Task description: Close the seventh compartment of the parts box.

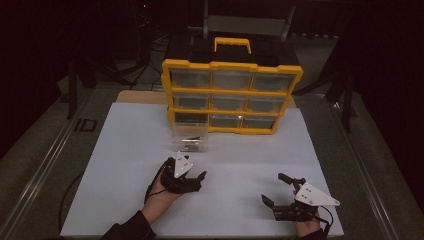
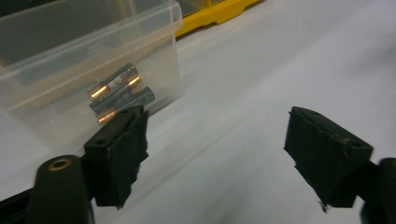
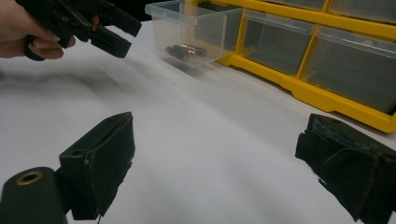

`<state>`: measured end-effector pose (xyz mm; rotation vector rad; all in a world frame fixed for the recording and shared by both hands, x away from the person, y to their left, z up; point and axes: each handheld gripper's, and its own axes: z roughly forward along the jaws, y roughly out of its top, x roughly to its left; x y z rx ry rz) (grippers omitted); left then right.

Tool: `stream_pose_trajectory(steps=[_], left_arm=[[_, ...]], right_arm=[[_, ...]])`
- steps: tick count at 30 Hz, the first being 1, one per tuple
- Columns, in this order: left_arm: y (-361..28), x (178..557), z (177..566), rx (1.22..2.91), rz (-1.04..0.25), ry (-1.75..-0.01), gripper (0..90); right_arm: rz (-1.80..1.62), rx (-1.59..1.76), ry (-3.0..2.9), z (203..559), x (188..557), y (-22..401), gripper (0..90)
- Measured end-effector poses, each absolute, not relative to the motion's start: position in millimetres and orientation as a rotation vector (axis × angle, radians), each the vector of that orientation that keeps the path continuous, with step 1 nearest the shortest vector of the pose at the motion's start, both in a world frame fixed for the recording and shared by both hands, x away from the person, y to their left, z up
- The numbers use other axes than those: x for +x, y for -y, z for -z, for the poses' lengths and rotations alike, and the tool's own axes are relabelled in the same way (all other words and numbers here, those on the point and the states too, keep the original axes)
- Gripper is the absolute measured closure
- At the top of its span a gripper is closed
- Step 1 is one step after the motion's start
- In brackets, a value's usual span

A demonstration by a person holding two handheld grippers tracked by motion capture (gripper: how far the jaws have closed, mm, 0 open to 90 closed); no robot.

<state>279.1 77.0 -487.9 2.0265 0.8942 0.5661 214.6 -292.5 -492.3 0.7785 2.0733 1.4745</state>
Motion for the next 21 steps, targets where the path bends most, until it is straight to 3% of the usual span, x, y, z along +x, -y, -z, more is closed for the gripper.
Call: stream_pose_trajectory(steps=[4,7,18,21], left_arm=[[-77,279,492,2.025,-0.582,-0.902,27.8],[-78,280,493,2.012,-0.587,-0.923,43.3],[-87,284,497,1.974,-0.61,-1.01,85.6],[-89,285,497,1.965,-0.653,-1.028,88.2]], right_arm=[[-1.473,0.777,-2.074,492,215,292,9.2],[-1.471,0.778,-2.076,493,215,292,9.2],[-1.469,0.777,-2.076,492,215,292,9.2],[-1.47,0.778,-2.075,492,215,292,9.2]])
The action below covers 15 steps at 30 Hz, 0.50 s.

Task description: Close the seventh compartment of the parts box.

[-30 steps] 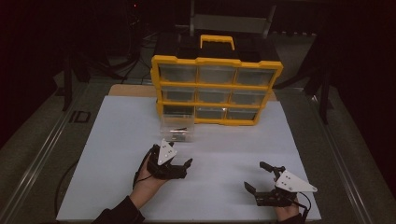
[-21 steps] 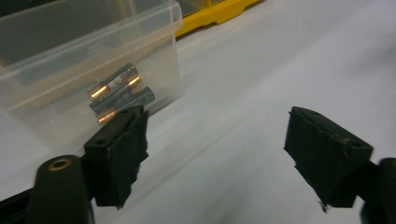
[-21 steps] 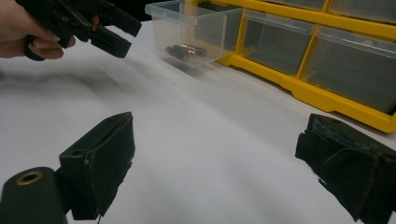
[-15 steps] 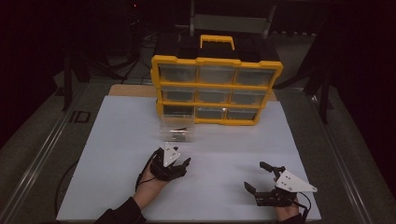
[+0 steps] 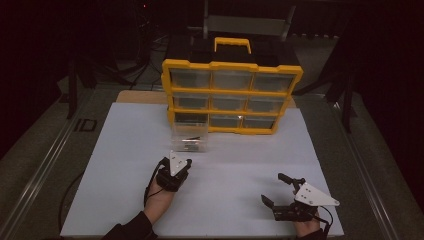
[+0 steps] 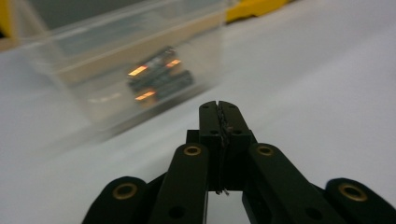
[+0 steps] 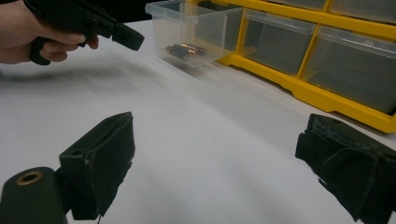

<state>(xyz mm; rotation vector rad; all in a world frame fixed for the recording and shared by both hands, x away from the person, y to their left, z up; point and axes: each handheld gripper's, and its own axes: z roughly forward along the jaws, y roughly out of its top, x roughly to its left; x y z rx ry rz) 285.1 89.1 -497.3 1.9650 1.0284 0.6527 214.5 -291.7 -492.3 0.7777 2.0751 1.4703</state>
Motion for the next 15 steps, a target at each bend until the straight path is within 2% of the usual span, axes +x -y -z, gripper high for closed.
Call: stream_pose_trajectory(steps=[7,15], left_arm=[[-89,292,498,1.939,-0.652,-1.089,88.5],[-79,298,499,1.923,-0.718,-1.128,88.5]], right_arm=[[-1.469,0.779,-2.077,493,215,291,9.2],[-1.469,0.779,-2.075,492,215,291,9.2]])
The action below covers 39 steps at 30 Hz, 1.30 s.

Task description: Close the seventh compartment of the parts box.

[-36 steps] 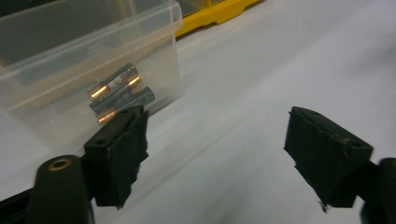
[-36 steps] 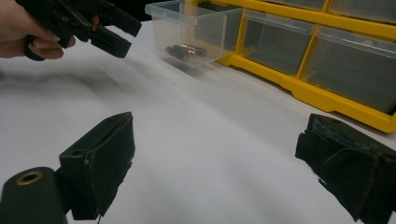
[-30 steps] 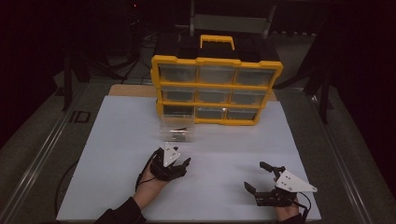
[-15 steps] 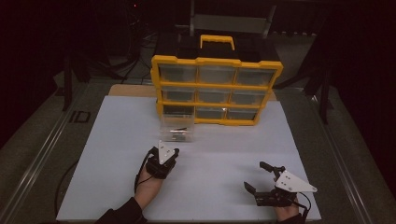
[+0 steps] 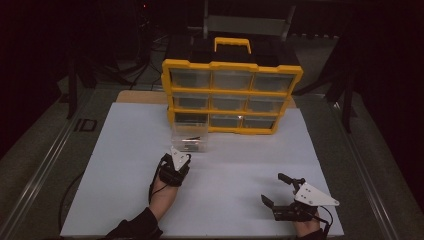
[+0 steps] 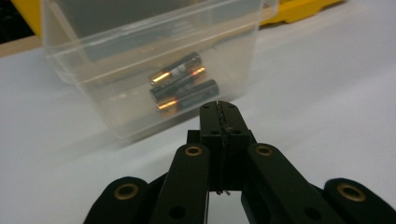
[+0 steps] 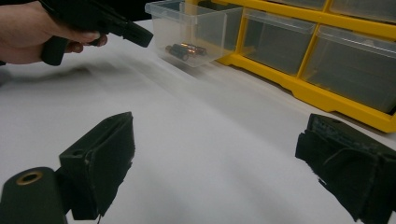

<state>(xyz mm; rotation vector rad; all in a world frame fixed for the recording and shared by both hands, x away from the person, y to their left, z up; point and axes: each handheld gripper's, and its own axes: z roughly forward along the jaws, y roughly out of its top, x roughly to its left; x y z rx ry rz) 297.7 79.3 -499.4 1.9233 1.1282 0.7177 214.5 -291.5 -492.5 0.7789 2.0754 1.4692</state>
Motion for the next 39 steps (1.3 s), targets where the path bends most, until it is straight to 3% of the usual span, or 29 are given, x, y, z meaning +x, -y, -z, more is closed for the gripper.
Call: stream_pose_trajectory(steps=[10,39], left_arm=[[-70,308,502,1.88,-0.767,-1.222,88.4],[-61,326,509,1.904,-0.794,-1.23,88.4]], right_arm=[[-1.471,0.781,-2.074,492,215,292,9.2],[-1.47,0.786,-2.061,492,214,294,9.2]])
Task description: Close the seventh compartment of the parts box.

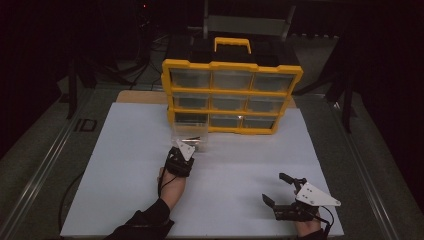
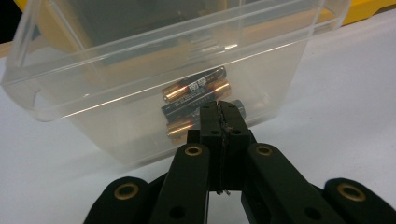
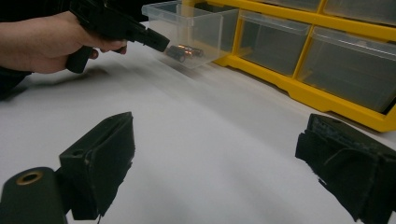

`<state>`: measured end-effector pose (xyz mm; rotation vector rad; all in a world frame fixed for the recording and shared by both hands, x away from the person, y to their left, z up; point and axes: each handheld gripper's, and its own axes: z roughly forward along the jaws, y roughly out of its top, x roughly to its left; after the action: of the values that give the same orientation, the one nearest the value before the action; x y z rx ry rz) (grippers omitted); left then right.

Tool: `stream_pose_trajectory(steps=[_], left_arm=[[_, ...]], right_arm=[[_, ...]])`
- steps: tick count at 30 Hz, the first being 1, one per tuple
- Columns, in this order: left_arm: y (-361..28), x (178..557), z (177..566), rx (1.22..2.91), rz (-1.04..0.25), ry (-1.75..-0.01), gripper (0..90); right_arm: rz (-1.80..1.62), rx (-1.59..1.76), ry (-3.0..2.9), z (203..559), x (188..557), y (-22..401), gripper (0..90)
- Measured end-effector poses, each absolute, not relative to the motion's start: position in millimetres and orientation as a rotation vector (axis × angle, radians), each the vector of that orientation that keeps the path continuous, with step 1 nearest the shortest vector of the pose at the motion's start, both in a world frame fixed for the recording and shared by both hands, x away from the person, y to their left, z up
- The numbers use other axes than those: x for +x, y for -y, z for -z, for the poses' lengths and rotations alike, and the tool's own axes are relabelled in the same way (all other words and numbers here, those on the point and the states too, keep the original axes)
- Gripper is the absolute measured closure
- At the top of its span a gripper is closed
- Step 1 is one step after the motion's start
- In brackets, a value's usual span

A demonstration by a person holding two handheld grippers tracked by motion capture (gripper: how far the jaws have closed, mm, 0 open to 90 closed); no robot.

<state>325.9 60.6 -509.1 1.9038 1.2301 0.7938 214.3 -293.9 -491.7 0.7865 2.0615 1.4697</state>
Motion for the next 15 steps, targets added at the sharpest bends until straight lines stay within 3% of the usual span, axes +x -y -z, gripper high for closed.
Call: stream_pose_trajectory(steps=[15], left_arm=[[-57.5,329.4,508.0,1.907,-0.775,-1.228,88.4]], right_arm=[[-1.471,0.786,-2.048,491.2,213.8,294.6,9.2]])
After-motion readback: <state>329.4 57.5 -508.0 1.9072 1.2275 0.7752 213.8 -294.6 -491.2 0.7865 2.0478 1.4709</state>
